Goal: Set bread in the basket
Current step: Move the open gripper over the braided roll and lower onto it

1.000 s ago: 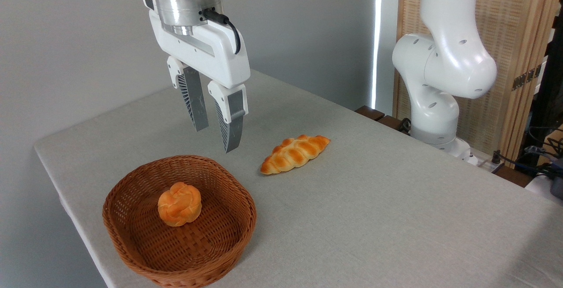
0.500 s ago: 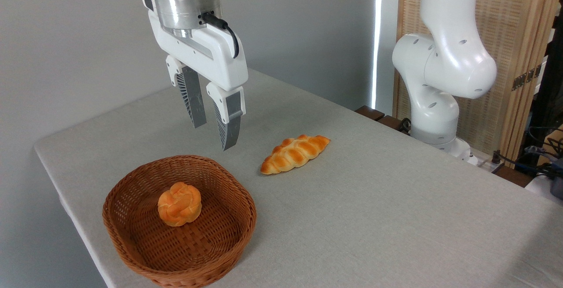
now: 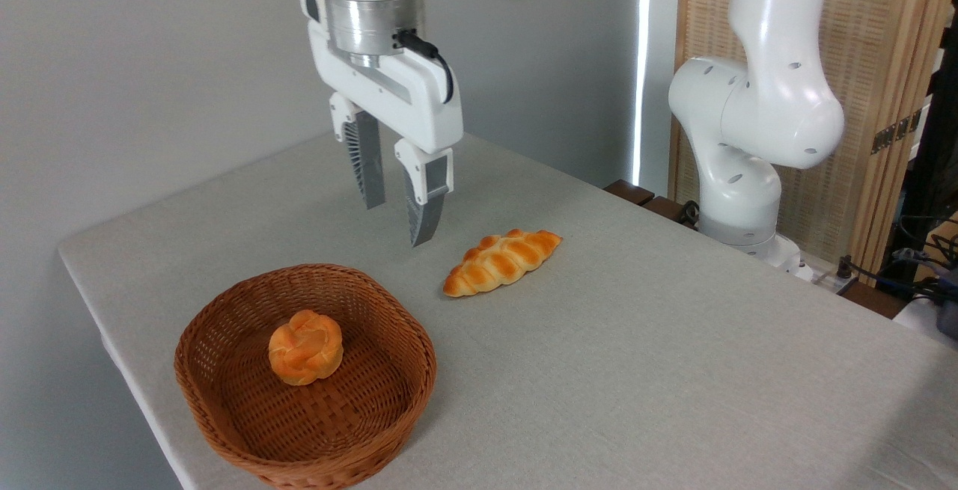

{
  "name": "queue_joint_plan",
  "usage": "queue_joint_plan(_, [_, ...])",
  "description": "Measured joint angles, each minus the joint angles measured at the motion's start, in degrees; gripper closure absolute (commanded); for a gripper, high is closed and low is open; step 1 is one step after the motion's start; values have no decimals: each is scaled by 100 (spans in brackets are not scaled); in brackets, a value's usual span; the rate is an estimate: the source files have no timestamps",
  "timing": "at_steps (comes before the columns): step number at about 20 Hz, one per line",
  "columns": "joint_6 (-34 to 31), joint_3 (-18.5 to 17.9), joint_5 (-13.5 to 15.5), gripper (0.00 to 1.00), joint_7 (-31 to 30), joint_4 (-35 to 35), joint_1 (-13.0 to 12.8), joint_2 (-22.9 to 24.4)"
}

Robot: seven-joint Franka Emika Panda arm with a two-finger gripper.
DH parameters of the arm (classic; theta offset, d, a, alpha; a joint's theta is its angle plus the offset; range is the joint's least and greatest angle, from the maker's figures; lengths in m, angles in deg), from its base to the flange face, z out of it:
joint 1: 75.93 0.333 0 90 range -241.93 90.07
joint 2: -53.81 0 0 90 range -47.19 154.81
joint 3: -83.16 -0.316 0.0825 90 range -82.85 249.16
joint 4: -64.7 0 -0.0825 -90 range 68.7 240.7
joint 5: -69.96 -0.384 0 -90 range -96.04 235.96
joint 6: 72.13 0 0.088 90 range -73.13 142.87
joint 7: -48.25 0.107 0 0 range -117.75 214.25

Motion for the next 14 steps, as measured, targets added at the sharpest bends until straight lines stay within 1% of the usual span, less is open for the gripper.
queue_joint_plan(2, [94,7,5,0,0,404,-163,237])
queue_joint_plan(6, [343,9,6,0,-1,935,-473,464])
queue_joint_plan(9, [575,7,6,0,143,1520,-531,762])
queue_joint_plan(11, [598,-2,6,0,333,1896,-531,990])
queue_joint_plan(14, [602,-14,6,0,442,2306,-531,1241])
